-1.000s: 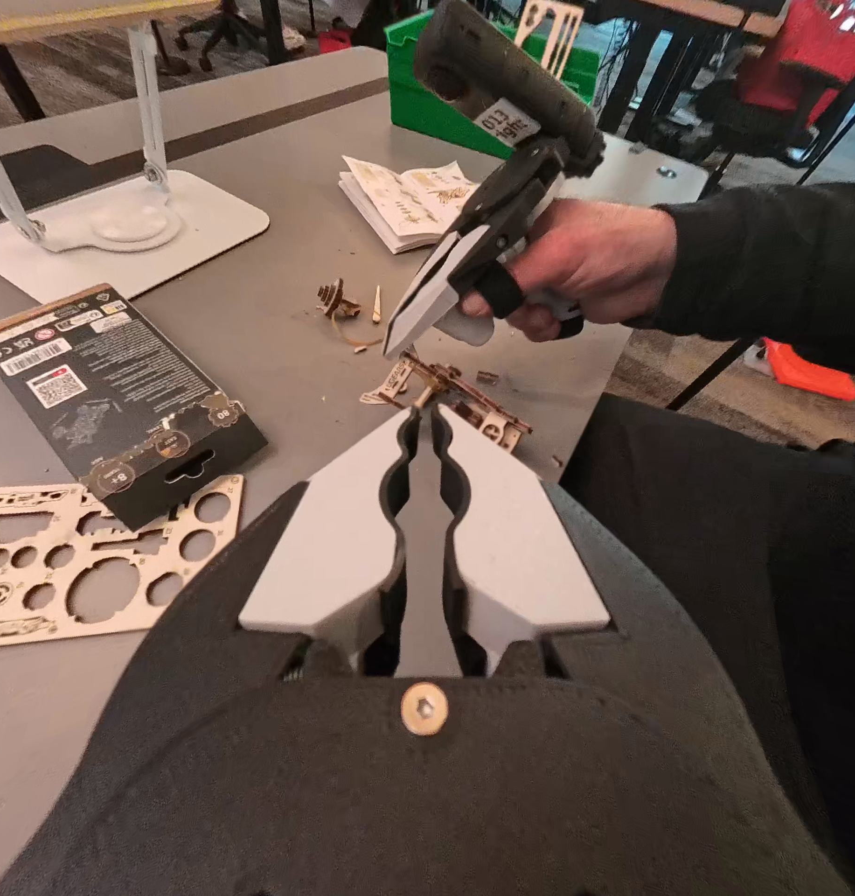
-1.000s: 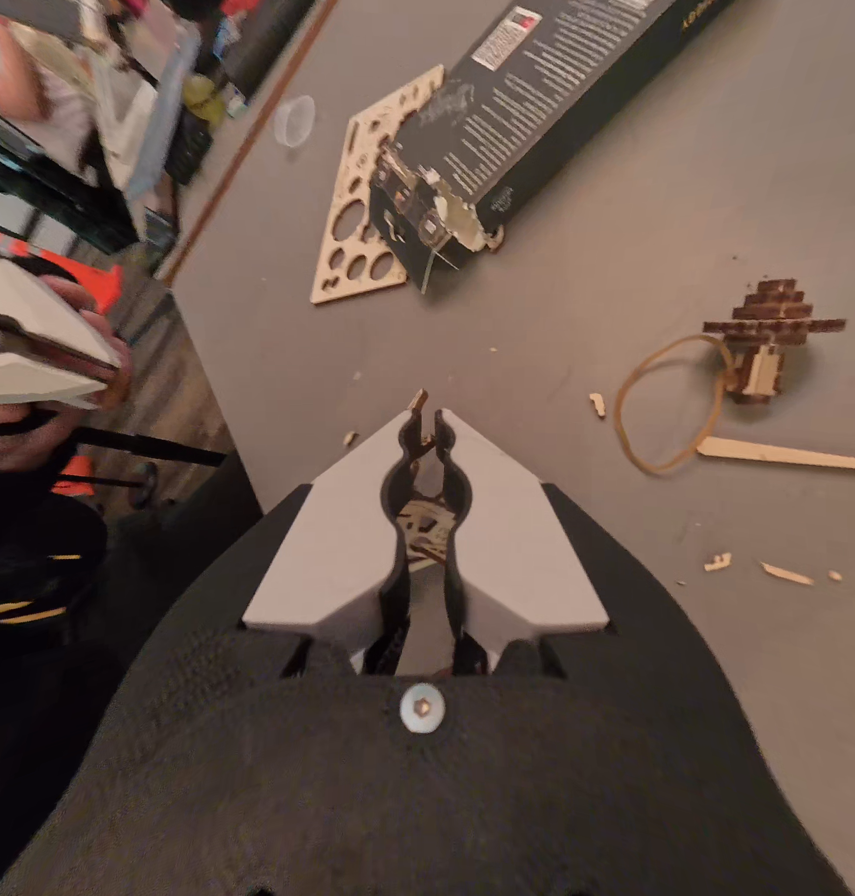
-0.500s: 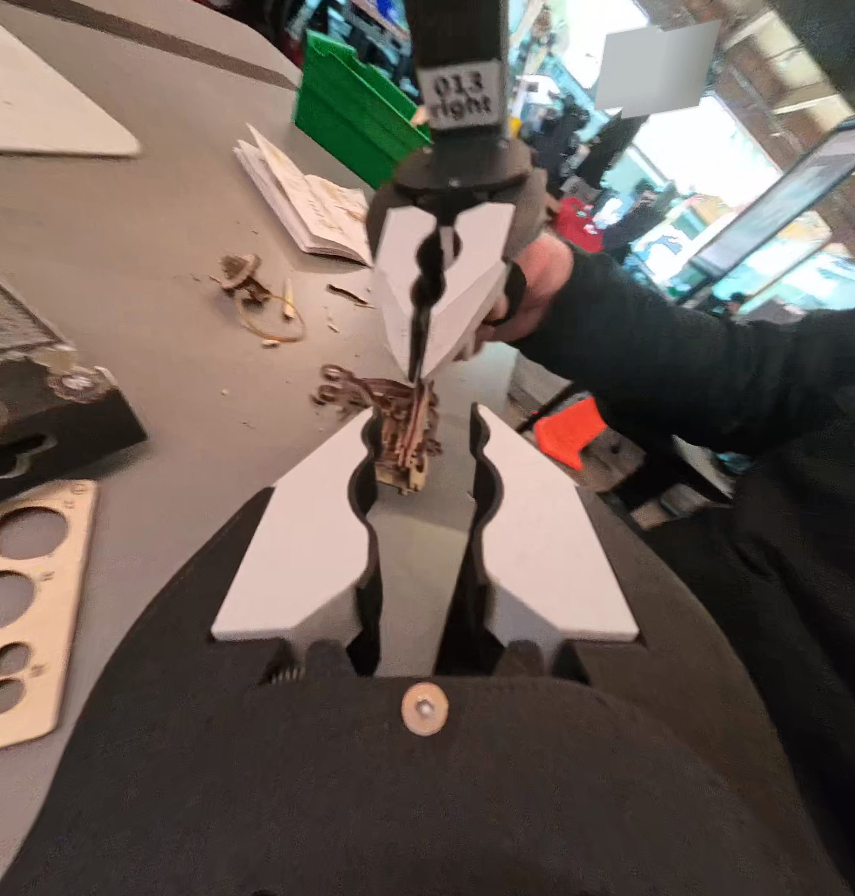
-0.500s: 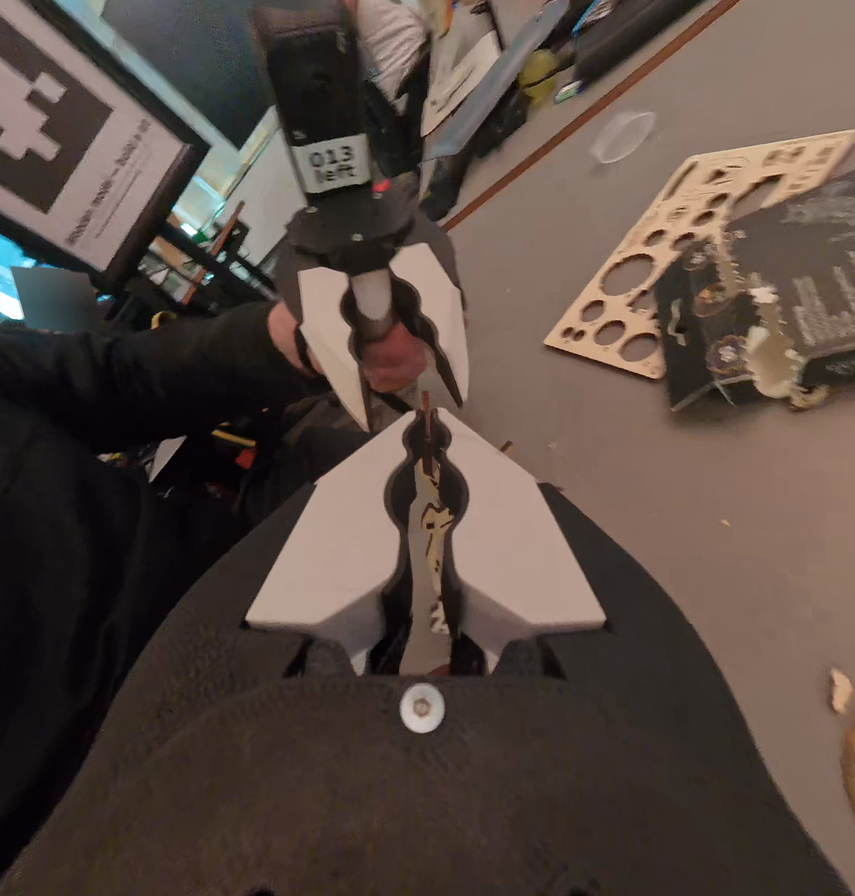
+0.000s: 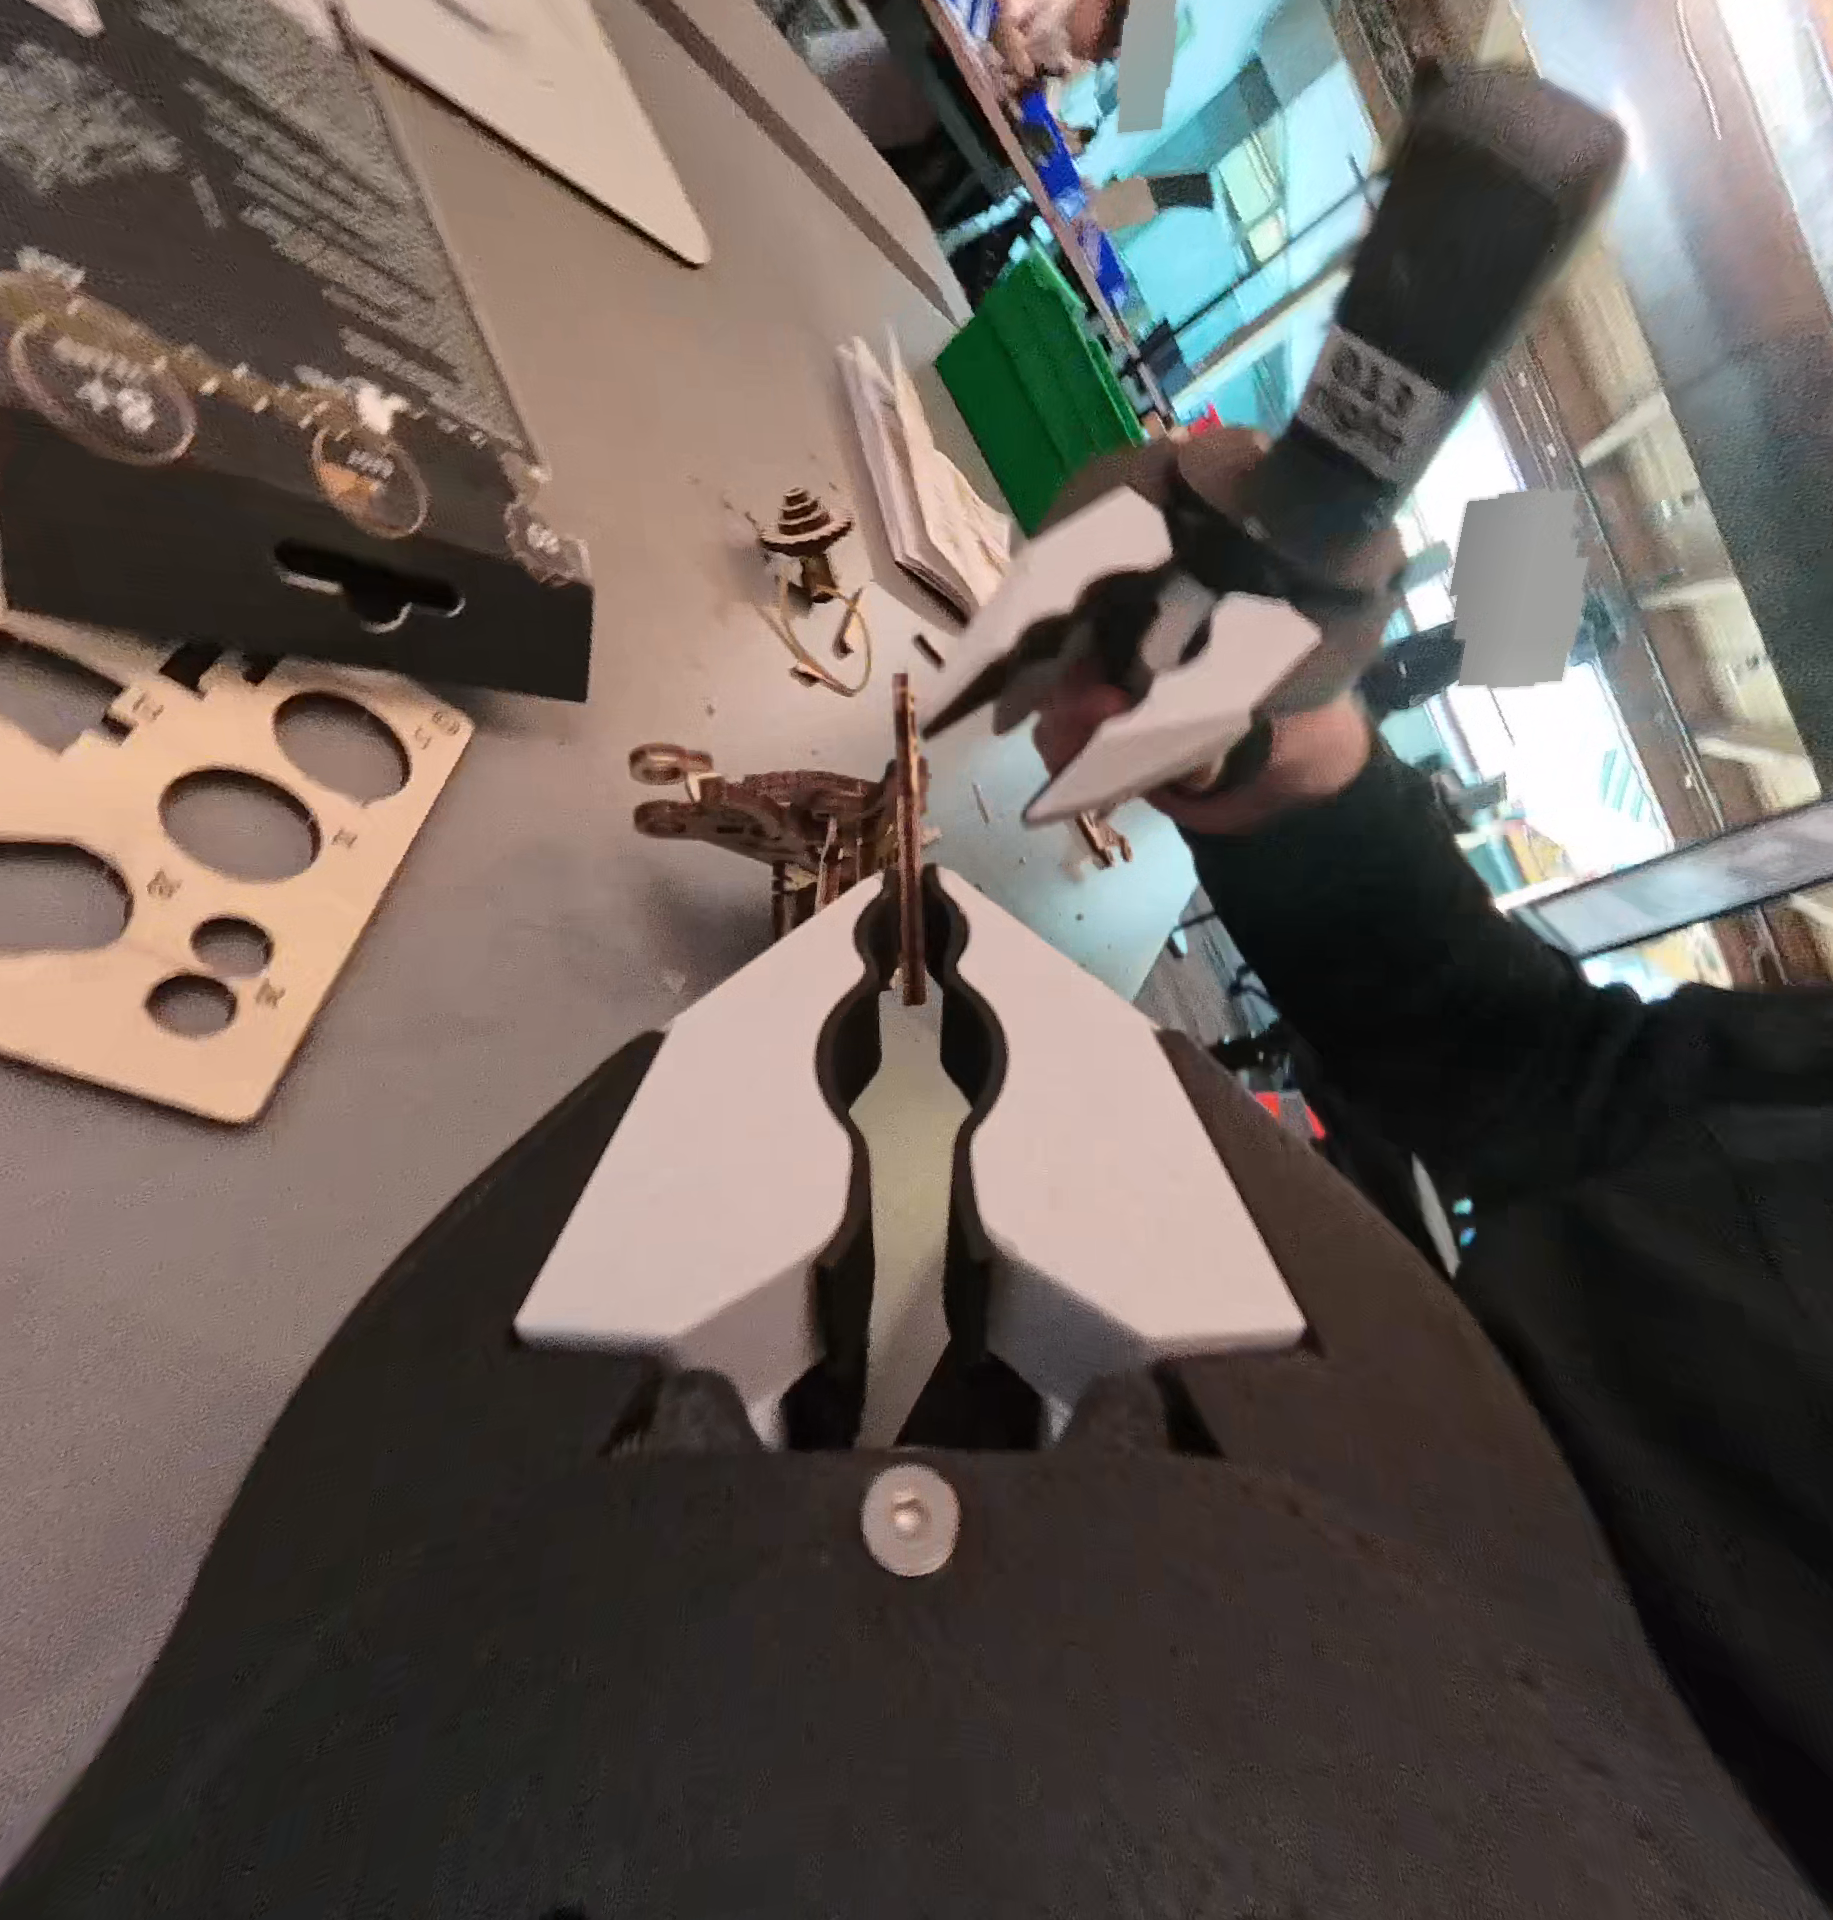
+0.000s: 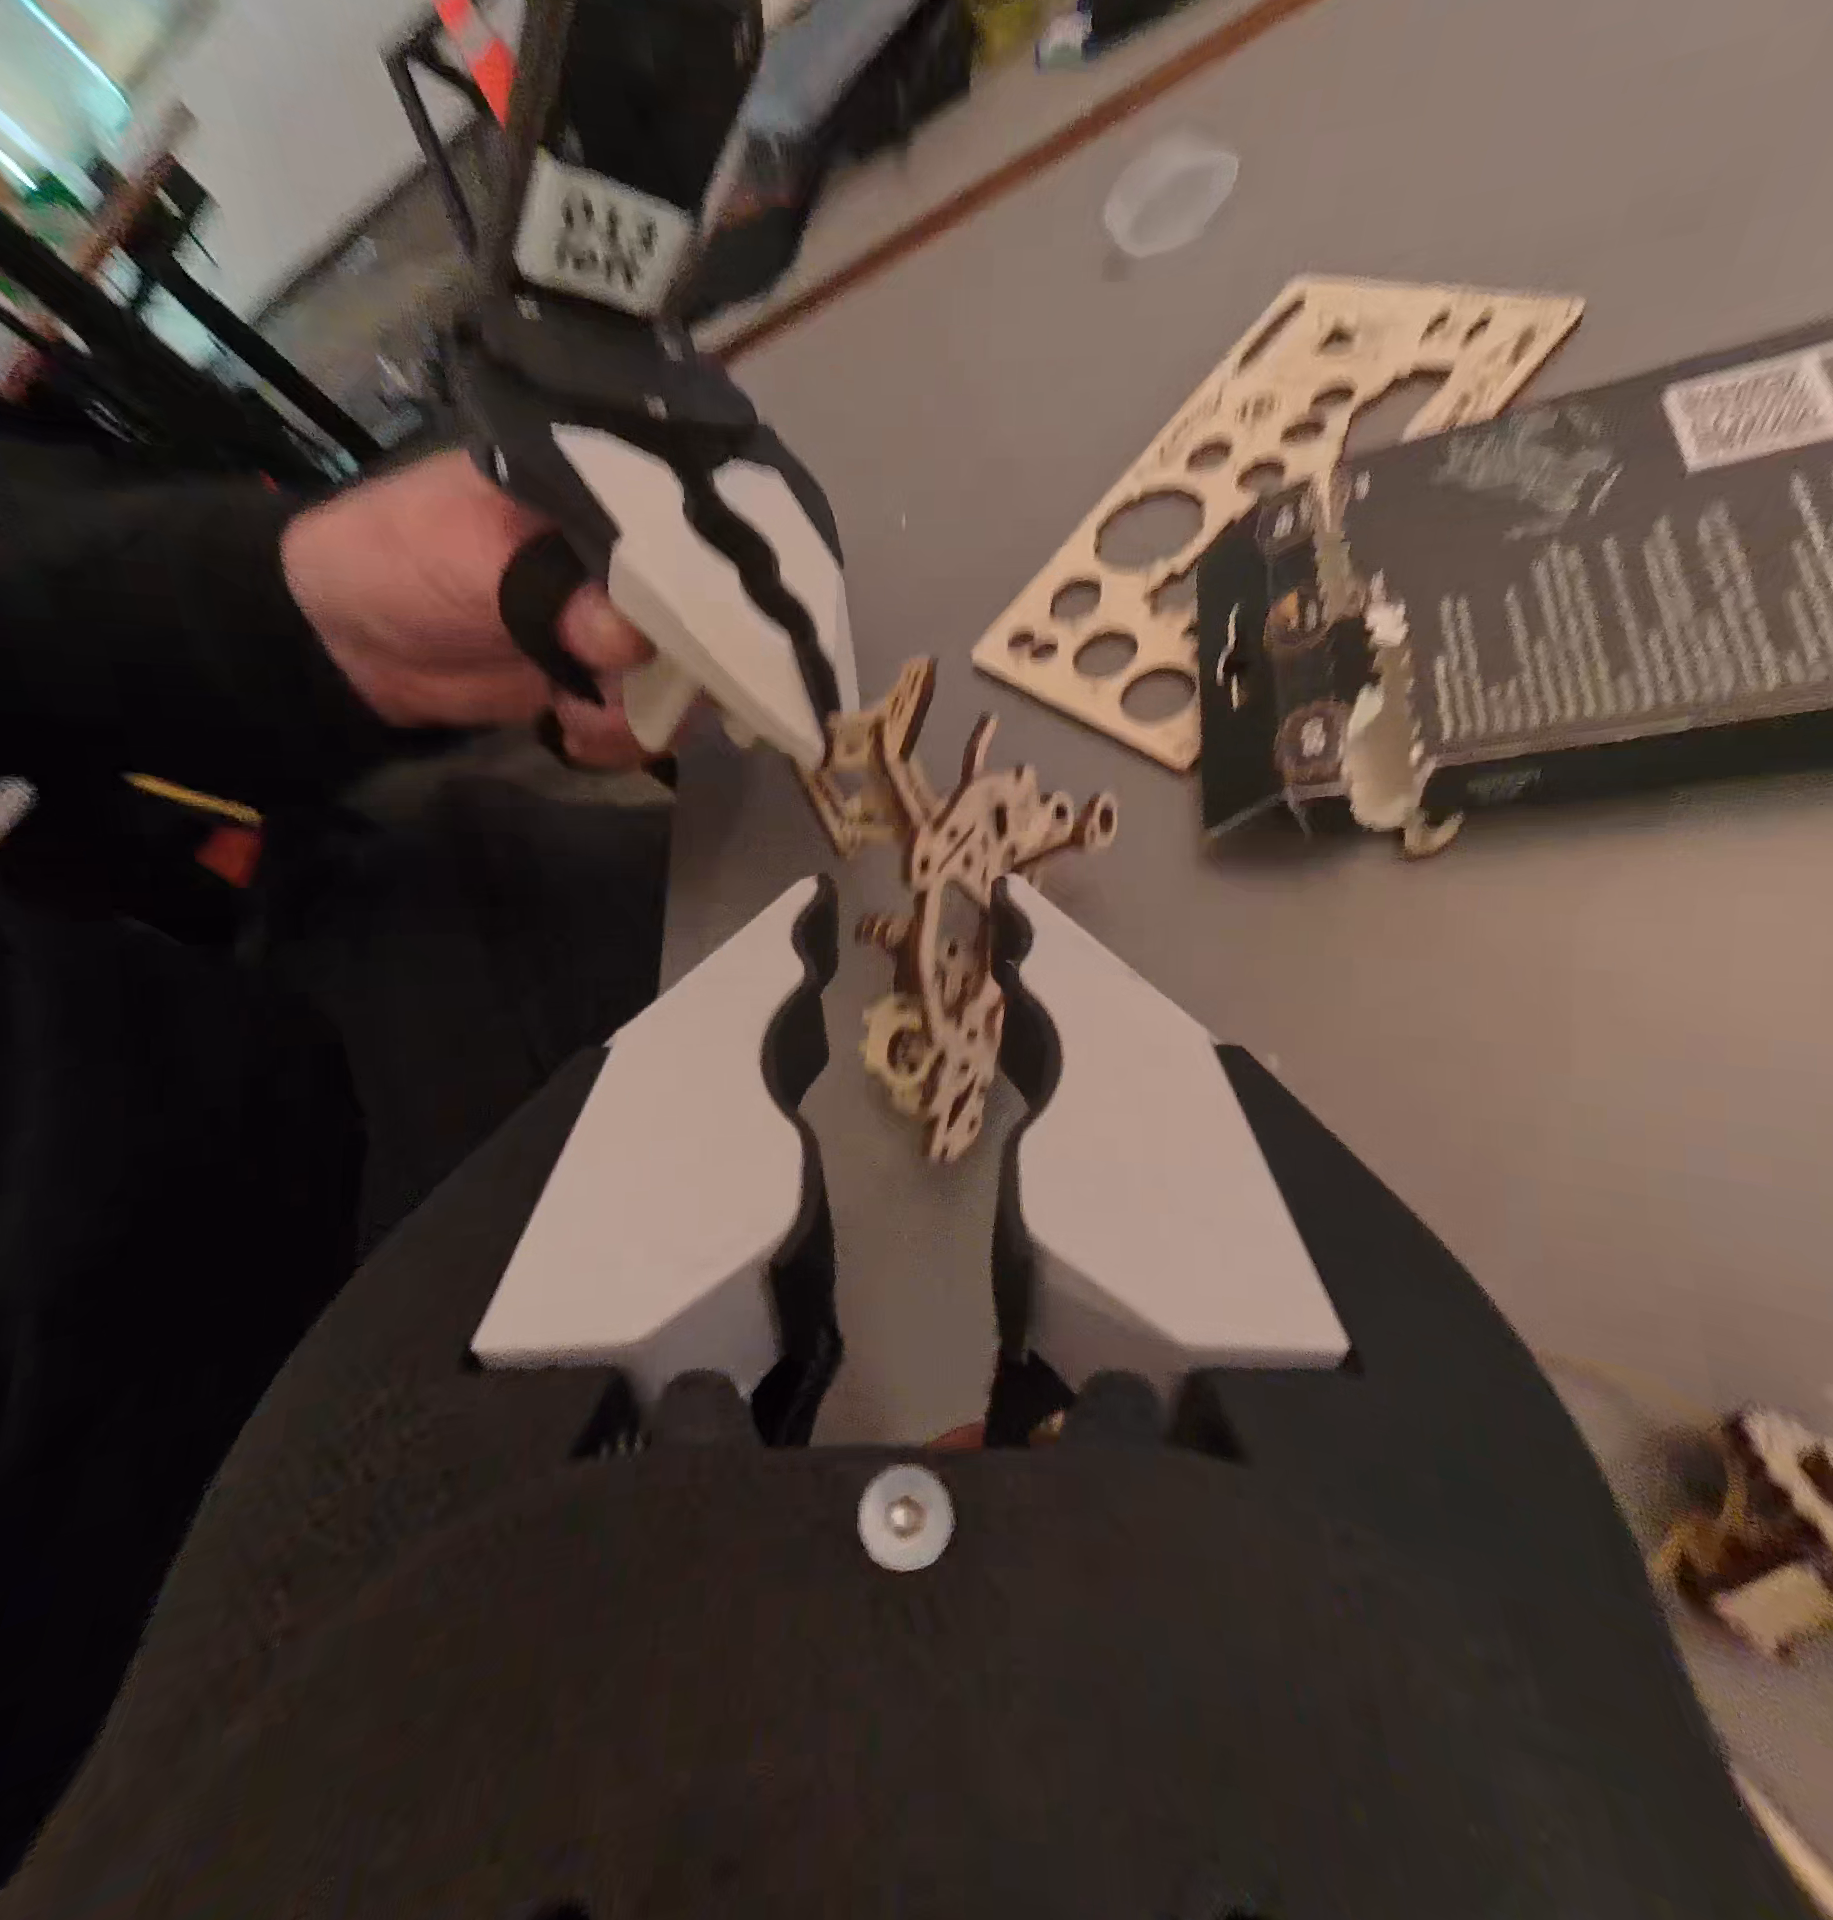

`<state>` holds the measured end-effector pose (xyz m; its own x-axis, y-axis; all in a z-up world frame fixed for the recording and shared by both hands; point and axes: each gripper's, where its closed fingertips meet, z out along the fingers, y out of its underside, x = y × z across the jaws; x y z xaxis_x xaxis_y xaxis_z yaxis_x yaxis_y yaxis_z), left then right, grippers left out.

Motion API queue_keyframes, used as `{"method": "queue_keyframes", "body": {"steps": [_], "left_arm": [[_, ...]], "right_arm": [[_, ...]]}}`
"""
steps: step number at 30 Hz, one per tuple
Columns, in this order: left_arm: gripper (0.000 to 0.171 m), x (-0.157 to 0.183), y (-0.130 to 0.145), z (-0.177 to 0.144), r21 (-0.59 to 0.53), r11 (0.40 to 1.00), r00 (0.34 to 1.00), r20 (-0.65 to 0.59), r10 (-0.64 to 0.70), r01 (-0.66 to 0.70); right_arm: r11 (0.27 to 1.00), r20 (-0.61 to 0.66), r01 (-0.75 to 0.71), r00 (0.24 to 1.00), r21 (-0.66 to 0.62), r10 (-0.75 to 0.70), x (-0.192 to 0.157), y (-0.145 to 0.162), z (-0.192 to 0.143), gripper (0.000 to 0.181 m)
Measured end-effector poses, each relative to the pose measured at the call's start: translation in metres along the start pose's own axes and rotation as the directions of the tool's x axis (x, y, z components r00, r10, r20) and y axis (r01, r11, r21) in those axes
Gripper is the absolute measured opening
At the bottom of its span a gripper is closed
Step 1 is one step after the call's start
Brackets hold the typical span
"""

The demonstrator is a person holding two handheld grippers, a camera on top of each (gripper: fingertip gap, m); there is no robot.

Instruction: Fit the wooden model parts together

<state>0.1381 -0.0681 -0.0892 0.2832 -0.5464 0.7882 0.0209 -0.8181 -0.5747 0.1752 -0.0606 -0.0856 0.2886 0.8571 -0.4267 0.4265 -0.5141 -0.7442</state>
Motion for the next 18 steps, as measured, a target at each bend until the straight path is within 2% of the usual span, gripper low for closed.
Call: {"method": "queue_keyframes", "body": {"steps": [3, 5, 9, 11, 13, 14, 17, 18], "left_arm": [[0.001, -0.005, 0.006, 0.003, 0.041, 0.998, 0.998, 0.041, -0.051, 0.049], [0.001, 0.001, 0.005, 0.006, 0.048, 0.997, 0.997, 0.033, -0.064, 0.062], [0.006, 0.01, 0.006, 0.007, 0.037, 0.999, 0.999, 0.05, -0.001, -0.001], [0.015, 0.019, 0.005, 0.002, 0.051, 0.998, 1.0, 0.007, 0.029, -0.029], [0.028, 0.022, 0.008, -0.005, 0.008, 0.993, 0.993, 0.022, 0.115, -0.116], [0.041, 0.022, 0.009, -0.008, -0.035, 0.978, 0.978, 0.04, 0.206, -0.205], [0.089, 0.014, 0.014, -0.009, -0.199, 0.899, 0.906, 0.095, 0.413, -0.389], [0.095, 0.012, 0.017, -0.006, -0.249, 0.852, 0.866, 0.089, 0.493, -0.46]], "right_arm": [[0.993, -0.087, 0.048, 0.995, -0.108, -0.057, 0.002, 0.028, 0.005, 0.023], [0.987, -0.133, 0.065, 0.987, -0.148, -0.085, 0.008, 0.04, 0.011, 0.013], [0.982, -0.114, 0.084, 0.988, -0.166, -0.104, 0.01, 0.043, 0.017, 0.001], [0.978, -0.083, 0.103, 0.989, -0.183, -0.119, 0.007, 0.044, 0.018, 0.0], [0.973, -0.059, 0.117, 0.99, -0.198, -0.131, 0.006, 0.043, 0.017, 0.0], [0.972, -0.028, 0.116, 0.992, -0.205, -0.125, 0.004, 0.044, 0.016, 0.0], [0.969, 0.037, 0.155, 0.988, -0.19, -0.15, 0.005, 0.044, 0.013, 0.0], [0.967, 0.074, 0.175, 0.984, -0.185, -0.164, 0.002, 0.045, 0.013, 0.0]]}}
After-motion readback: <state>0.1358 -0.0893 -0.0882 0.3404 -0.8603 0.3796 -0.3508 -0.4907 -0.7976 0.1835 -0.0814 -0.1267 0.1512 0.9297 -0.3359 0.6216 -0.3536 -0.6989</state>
